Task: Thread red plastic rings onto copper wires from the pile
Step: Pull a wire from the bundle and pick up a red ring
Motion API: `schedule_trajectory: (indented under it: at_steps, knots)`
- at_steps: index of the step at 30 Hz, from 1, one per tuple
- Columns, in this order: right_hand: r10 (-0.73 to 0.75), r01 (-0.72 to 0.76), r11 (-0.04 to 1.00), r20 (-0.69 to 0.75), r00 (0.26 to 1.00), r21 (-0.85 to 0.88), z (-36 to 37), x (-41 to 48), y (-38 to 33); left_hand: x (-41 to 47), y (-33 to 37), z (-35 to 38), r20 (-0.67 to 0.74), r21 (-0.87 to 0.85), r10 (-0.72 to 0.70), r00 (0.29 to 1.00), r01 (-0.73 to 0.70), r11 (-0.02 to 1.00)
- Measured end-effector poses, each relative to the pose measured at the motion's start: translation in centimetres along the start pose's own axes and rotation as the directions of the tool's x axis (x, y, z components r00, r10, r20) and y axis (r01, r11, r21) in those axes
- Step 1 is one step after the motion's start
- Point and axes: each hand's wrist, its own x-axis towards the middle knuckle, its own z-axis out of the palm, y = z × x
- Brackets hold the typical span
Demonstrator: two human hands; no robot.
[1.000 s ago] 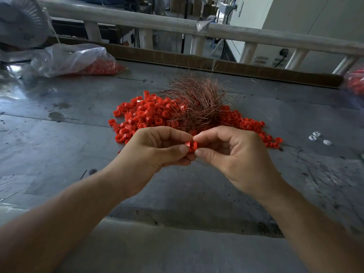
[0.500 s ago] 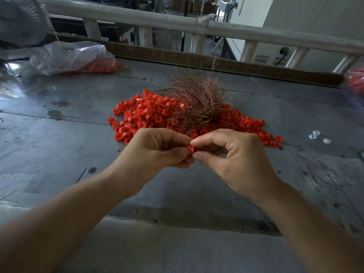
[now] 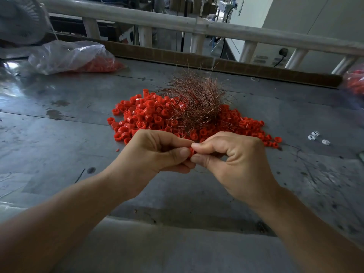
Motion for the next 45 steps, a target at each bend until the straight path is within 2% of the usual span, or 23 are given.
schedule_trajectory:
  at_steps: [8,11,13,15,18,21,29,33,37,40,45]
  knots:
    - [0.069,-0.077,0.981,0.05,0.996,0.181,-0.5,0.4,0.4,0.1,0.0,0.0,0.082,-0.051,-0.048,0.996,0.052,0.997]
    - [0.128,-0.161,0.944,0.13,0.983,0.288,-0.6,0.4,0.4,0.1,0.2,-0.2,0.132,-0.086,-0.062,0.989,0.074,0.994]
    - [0.103,-0.155,0.96,0.22,0.97,0.234,-0.8,0.6,0.4,0.1,0.3,-0.3,0.149,-0.116,-0.072,0.986,0.09,0.989]
    - [0.05,-0.089,0.988,0.285,0.957,0.125,-0.8,0.8,0.3,0.1,0.2,-0.3,0.161,-0.137,-0.088,0.983,0.111,0.984]
    - [0.054,-0.07,0.996,0.285,0.957,0.047,-0.6,0.8,0.2,-0.1,0.1,0.1,0.187,-0.161,-0.067,0.98,0.098,0.982]
    - [0.088,-0.092,0.996,0.295,0.951,0.0,-0.4,0.6,-0.1,-0.4,0.1,0.6,0.181,-0.062,-0.02,0.983,0.031,0.998]
    - [0.121,-0.127,0.992,0.279,0.953,0.002,0.0,0.1,-0.5,-0.8,-0.2,0.7,0.186,-0.035,-0.014,0.982,0.021,0.999]
    - [0.172,-0.228,0.965,0.341,0.924,0.132,-0.2,0.4,-0.2,-0.6,0.2,0.5,0.191,-0.041,-0.083,0.978,0.093,0.995]
    - [0.264,-0.408,0.866,0.428,0.864,0.289,-0.9,0.6,0.4,0.0,0.3,0.0,0.147,-0.025,-0.101,0.984,0.106,0.994]
    - [0.326,-0.479,0.847,0.486,0.811,0.232,-1.2,0.6,0.6,0.6,0.5,-0.6,0.067,-0.18,-0.084,0.994,0.095,0.979]
    - [0.361,-0.497,0.83,0.435,0.825,0.255,-1.5,0.7,0.1,1.1,0.8,-1.6,0.059,-0.235,-0.042,0.997,0.054,0.97]
